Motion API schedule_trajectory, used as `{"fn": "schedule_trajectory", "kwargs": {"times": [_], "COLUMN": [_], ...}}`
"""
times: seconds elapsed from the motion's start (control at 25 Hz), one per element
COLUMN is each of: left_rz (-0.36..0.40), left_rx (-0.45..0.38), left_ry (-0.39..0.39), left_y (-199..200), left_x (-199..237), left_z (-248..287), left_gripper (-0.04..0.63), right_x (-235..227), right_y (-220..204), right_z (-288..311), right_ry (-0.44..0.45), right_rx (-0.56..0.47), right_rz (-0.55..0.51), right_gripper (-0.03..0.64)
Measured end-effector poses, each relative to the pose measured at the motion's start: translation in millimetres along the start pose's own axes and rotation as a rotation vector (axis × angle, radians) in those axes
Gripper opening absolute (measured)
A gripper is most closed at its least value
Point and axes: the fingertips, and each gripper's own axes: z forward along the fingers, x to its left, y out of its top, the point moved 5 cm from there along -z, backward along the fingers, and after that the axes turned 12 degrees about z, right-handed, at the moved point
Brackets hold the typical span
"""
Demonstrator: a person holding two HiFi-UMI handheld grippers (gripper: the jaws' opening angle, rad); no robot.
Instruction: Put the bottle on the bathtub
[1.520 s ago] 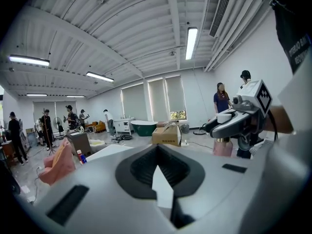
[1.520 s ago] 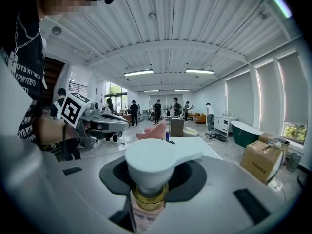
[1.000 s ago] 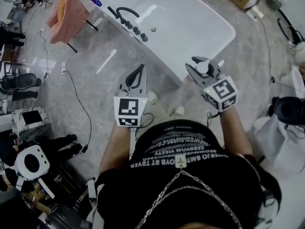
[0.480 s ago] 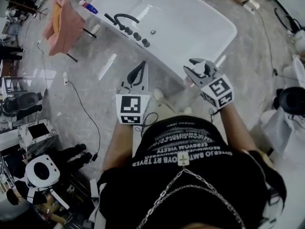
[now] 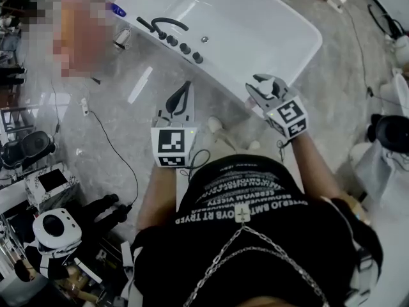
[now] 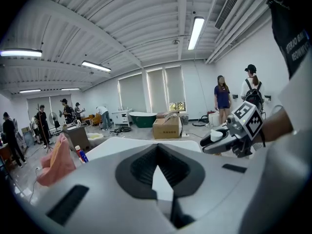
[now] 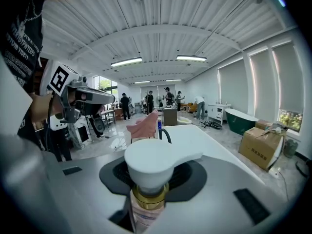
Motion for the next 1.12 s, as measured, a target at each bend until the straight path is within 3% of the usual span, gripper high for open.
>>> {"fn": "schedule_trajectory", "kwargs": {"times": [0.84,1.12], "left_rz": [-0.065,-0.072], "left_rx": [0.079,0.092], "left_ry": [-0.049,-0.061], "left_y": [-63,-67], "left_x": [32,35], "left_z": [39,43], "left_gripper": [-0.003,-0.003], "right_x": [-44,-58], "right_y": [-83,-105], "right_z": [95,120], "right_ry": [-0.088,-0.106], "right_rx": [0.127,0.159], "right_rz": [0.050,0.067], "right_gripper": [0.123,0.123]}}
